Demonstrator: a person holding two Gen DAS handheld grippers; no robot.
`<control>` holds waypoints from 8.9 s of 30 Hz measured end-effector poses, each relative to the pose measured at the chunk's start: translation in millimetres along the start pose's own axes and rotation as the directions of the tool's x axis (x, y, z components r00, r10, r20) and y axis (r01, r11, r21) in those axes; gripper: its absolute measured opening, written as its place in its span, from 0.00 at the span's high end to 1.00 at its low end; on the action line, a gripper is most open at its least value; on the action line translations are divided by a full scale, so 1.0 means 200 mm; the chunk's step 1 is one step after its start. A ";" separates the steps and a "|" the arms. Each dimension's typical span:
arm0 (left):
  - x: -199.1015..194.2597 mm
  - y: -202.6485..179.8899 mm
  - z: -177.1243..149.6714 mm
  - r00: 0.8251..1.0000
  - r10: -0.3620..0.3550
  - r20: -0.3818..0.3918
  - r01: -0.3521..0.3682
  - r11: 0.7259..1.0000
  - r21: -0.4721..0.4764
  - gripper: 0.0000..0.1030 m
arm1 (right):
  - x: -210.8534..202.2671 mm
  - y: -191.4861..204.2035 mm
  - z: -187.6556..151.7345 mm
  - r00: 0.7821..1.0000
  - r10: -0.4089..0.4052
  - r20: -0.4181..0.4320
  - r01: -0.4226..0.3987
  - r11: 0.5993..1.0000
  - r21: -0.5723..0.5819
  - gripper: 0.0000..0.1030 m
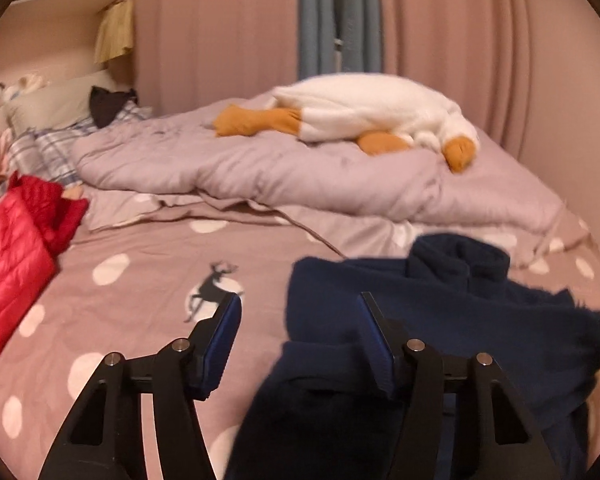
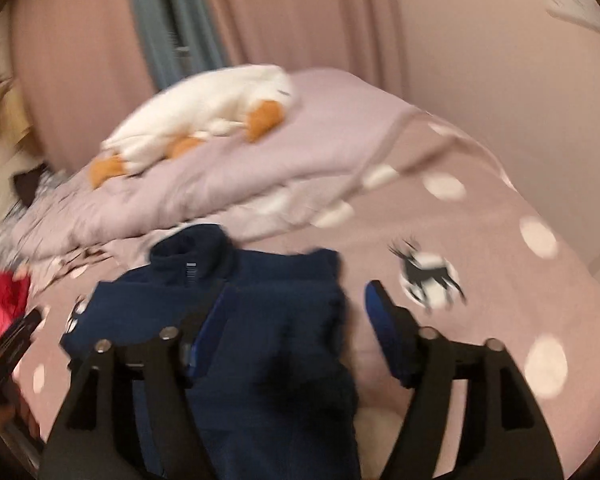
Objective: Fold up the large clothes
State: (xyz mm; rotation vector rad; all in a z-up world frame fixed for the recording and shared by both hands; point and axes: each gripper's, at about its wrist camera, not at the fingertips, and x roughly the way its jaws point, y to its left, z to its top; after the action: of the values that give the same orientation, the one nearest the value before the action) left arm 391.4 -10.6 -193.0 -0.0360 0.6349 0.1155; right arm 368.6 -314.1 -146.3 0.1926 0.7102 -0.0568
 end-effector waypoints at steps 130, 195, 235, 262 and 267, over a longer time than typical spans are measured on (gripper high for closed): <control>-0.77 0.50 -1.26 0.858 -0.500 0.118 0.426 0.564 -0.707 0.41 | -0.87 -0.21 -1.64 0.959 0.253 0.127 -0.258 0.599 0.758 0.14; -0.77 0.45 -1.29 0.908 -0.416 0.049 0.358 0.709 -0.607 0.76 | -0.67 -0.03 -1.58 0.959 0.266 0.100 -0.277 0.792 0.544 0.89; -1.83 0.45 -0.90 0.844 -0.297 0.446 0.473 0.805 -0.359 0.84 | -1.72 -0.06 -1.23 0.805 0.385 0.451 -0.519 0.826 0.221 0.85; -1.11 0.20 -0.44 0.896 -0.247 0.368 0.343 0.913 -0.221 0.84 | -1.08 -0.01 -0.65 0.920 0.250 0.304 -0.312 0.933 0.178 0.83; -0.81 0.12 -0.40 0.918 -0.248 0.310 0.317 0.928 -0.197 0.84 | -0.74 -0.04 -0.50 0.960 0.198 0.196 -0.243 0.940 0.242 0.83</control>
State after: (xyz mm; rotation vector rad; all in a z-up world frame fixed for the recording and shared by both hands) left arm 212.9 -7.6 -160.8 -0.3448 0.3221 -0.0848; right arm 190.7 -304.6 -125.6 0.5169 0.5055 0.0478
